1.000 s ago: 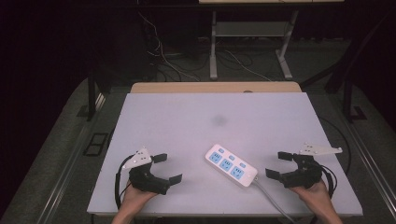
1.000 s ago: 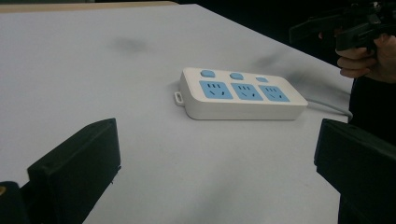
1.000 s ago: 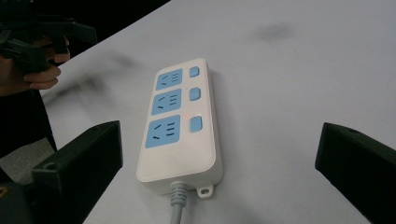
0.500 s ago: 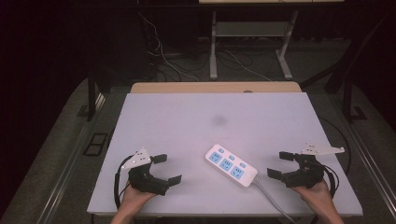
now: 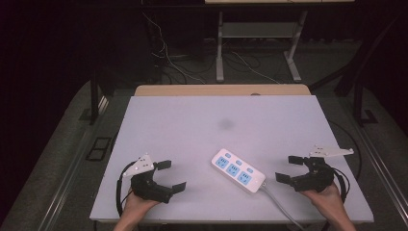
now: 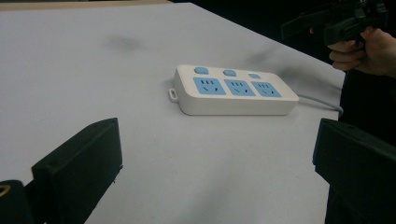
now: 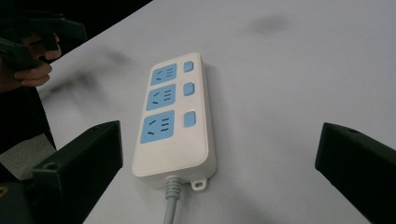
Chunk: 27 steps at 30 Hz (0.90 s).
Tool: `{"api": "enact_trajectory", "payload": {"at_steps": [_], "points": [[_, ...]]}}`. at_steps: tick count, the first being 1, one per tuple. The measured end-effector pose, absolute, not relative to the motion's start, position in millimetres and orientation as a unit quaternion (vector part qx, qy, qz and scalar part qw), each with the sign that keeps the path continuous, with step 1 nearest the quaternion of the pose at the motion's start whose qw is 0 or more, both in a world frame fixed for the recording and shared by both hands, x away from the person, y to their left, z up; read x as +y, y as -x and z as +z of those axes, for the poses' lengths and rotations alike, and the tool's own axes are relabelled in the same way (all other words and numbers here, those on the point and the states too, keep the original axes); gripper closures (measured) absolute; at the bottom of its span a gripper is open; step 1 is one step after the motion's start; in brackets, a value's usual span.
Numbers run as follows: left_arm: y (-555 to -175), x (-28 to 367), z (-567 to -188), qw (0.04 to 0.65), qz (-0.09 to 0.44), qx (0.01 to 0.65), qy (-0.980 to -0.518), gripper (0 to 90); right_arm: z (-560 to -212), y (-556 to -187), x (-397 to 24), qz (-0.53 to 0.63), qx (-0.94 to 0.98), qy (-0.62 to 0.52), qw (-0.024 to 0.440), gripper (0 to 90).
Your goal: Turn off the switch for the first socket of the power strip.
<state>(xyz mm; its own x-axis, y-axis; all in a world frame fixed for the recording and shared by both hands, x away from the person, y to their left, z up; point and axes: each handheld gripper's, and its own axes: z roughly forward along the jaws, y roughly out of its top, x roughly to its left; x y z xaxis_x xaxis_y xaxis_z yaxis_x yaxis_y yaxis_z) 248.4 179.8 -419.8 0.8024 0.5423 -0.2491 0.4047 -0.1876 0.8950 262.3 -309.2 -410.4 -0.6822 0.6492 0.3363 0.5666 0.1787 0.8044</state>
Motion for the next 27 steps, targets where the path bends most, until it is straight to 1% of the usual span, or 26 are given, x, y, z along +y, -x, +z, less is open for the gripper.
{"api": "enact_trajectory", "payload": {"at_steps": [14, 27], "points": [[-247.7, 182.5, -420.0, 0.562, 0.061, 0.314, -0.763, 0.8, -401.1, -266.1, -308.4, 0.489, 0.774, -0.402, 0.04, 0.6], [-248.3, 184.1, -420.4, 0.566, 0.057, 0.316, -0.759, 1.3, -389.5, -277.0, -293.4, 0.468, 0.795, -0.386, 0.032, 0.6]]}}
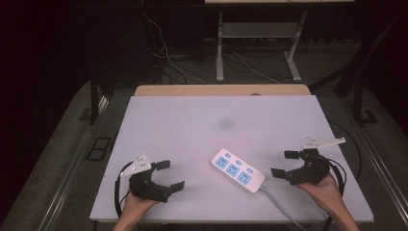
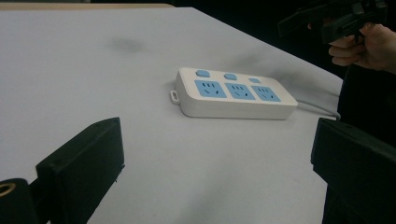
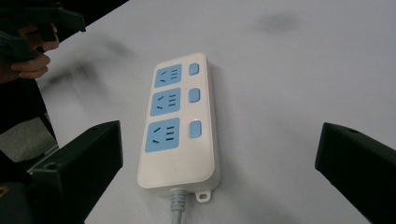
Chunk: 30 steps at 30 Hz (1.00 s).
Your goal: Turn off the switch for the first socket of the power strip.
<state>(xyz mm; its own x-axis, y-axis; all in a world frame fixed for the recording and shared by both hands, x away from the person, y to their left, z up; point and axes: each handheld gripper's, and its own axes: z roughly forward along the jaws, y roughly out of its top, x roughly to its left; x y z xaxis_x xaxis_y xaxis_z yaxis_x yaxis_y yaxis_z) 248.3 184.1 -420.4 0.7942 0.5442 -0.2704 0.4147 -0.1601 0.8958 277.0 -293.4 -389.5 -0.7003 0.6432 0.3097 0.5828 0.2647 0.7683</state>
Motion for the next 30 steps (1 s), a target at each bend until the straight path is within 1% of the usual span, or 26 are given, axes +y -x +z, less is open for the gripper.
{"api": "enact_trajectory", "payload": {"at_steps": [9, 30], "points": [[-248.7, 184.9, -420.6, 0.567, 0.056, 0.317, -0.758, 1.4, -378.9, -284.1, -284.2, 0.456, 0.808, -0.372, 0.03, 0.6], [-248.6, 185.1, -420.7, 0.57, 0.057, 0.315, -0.757, 2.1, -366.6, -300.0, -254.4, 0.42, 0.842, -0.338, 0.019, 0.5]]}}
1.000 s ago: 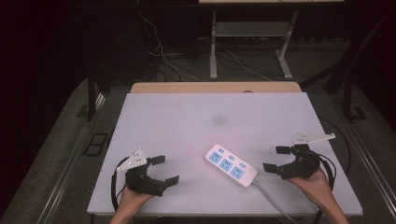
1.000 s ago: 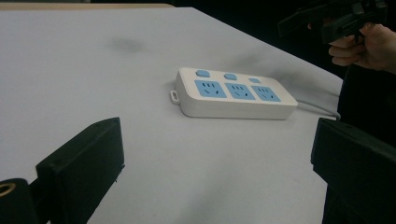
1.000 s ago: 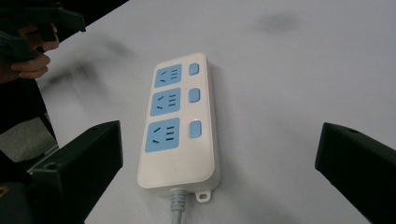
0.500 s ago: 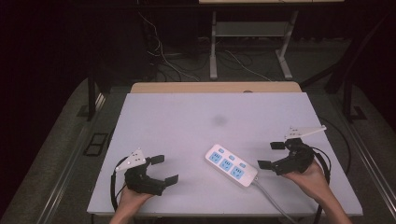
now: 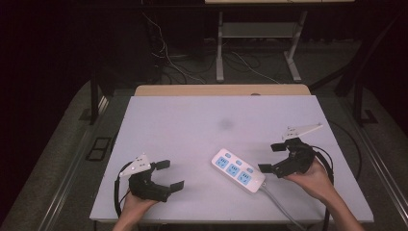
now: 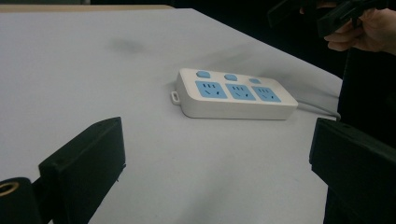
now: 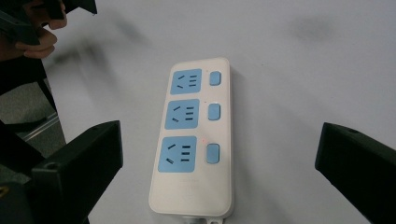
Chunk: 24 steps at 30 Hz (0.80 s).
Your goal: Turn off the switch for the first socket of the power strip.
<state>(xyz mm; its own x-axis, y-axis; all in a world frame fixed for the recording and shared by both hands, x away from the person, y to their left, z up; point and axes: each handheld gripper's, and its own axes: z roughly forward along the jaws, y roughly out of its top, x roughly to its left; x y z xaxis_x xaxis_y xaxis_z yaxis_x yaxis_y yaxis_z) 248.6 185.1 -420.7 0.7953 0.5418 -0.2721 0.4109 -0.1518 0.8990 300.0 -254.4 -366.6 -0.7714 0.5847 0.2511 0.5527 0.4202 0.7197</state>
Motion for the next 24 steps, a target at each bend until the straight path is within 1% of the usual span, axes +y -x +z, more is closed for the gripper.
{"api": "enact_trajectory", "payload": {"at_steps": [11, 20, 21, 24], "points": [[-249.6, 184.6, -421.6, 0.567, 0.054, 0.315, -0.759, 2.1, -361.0, -306.9, -240.4, 0.399, 0.86, -0.318, 0.013, 0.6], [-249.6, 185.6, -421.5, 0.567, 0.056, 0.316, -0.758, 2.1, -365.2, -312.7, -230.3, 0.376, 0.874, -0.306, 0.002, 0.7], [-249.6, 185.6, -421.5, 0.567, 0.056, 0.316, -0.759, 2.0, -366.3, -313.2, -229.2, 0.371, 0.877, -0.305, -0.002, 5.6], [-249.8, 185.5, -421.7, 0.567, 0.055, 0.316, -0.759, 2.1, -367.9, -313.7, -227.8, 0.365, 0.883, -0.296, -0.005, 8.2]]}}
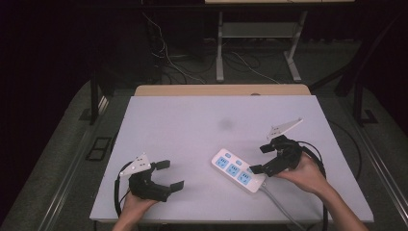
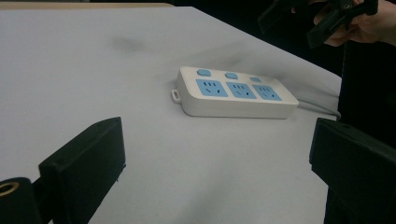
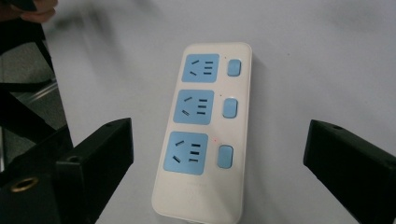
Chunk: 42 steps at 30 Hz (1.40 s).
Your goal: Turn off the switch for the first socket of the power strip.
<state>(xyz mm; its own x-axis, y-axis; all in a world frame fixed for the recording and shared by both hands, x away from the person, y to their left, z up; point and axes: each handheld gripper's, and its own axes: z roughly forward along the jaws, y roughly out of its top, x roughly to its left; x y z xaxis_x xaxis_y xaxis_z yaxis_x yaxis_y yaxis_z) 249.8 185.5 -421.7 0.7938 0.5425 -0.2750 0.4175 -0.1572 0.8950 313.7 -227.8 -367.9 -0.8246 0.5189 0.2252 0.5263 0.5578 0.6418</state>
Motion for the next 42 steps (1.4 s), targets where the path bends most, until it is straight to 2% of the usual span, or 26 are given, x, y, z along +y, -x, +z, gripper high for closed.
{"api": "enact_trajectory", "payload": {"at_steps": [1, 2, 5, 6, 7, 8, 12, 13, 14, 15, 16, 17, 24, 25, 26, 28, 42], "points": [[-249.9, 185.5, -421.7, 0.567, 0.055, 0.316, -0.759, 2.1, -368.9, -314.8, -227.2, -0.362, -0.887, 0.288, 0.009, 16.6], [-250.0, 185.5, -421.8, 0.567, 0.055, 0.316, -0.759, 2.1, -368.9, -314.8, -227.2, -0.362, -0.887, 0.288, 0.009, 16.6], [-249.9, 185.3, -421.9, 0.566, 0.056, 0.317, -0.759, 2.0, -369.3, -316.4, -225.6, -0.354, -0.892, 0.281, 0.013, 27.4], [-249.9, 185.2, -421.9, 0.566, 0.055, 0.317, -0.759, 2.0, -369.3, -316.4, -225.6, -0.354, -0.892, 0.281, 0.013, 27.4], [-250.1, 185.2, -422.0, 0.566, 0.056, 0.317, -0.759, 2.0, -369.8, -316.7, -224.5, -0.35, -0.895, 0.277, 0.011, 34.2], [-250.1, 185.2, -422.0, 0.566, 0.056, 0.317, -0.759, 2.0, -370.1, -316.6, -223.8, -0.35, -0.895, 0.277, 0.01, 37.4], [-250.3, 185.5, -422.0, 0.566, 0.056, 0.317, -0.759, 2.1, -371.7, -317.7, -222.7, -0.346, -0.899, 0.269, 0.009, 45.7], [-250.2, 185.5, -422.0, 0.567, 0.056, 0.318, -0.758, 2.1, -373.0, -318.6, -221.6, -0.342, -0.901, 0.267, 0.01, 51.7], [-250.1, 185.6, -421.9, 0.567, 0.056, 0.317, -0.758, 2.1, -373.0, -318.6, -221.6, -0.342, -0.901, 0.267, 0.01, 51.7], [-250.1, 185.5, -421.9, 0.566, 0.056, 0.317, -0.759, 2.1, -374.3, -319.5, -220.5, -0.34, -0.902, 0.264, 0.012, 57.5], [-250.2, 185.5, -421.9, 0.567, 0.056, 0.317, -0.758, 2.1, -374.3, -319.5, -220.5, -0.34, -0.902, 0.264, 0.012, 57.5], [-250.4, 185.5, -422.0, 0.566, 0.056, 0.317, -0.759, 2.1, -375.5, -320.4, -219.0, -0.339, -0.903, 0.264, 0.013, 63.1], [-250.6, 185.7, -422.0, 0.566, 0.056, 0.317, -0.759, 2.1, -380.3, -324.0, -215.4, -0.33, -0.908, 0.258, 0.014, 76.6], [-250.6, 185.7, -422.0, 0.566, 0.056, 0.317, -0.759, 2.1, -381.9, -325.4, -214.4, -0.328, -0.91, 0.253, 0.012, 82.2], [-250.7, 185.7, -422.1, 0.566, 0.055, 0.317, -0.759, 2.1, -381.9, -325.4, -214.4, -0.328, -0.91, 0.253, 0.012, 82.2], [-250.7, 185.7, -422.1, 0.566, 0.055, 0.316, -0.759, 2.1, -384.5, -327.3, -212.2, -0.323, -0.912, 0.253, 0.015, 88.8], [-251.0, 186.0, -422.3, 0.566, 0.055, 0.316, -0.759, 2.3, -395.6, -334.6, -206.8, -0.302, -0.92, 0.246, 0.026, 89.5]]}}
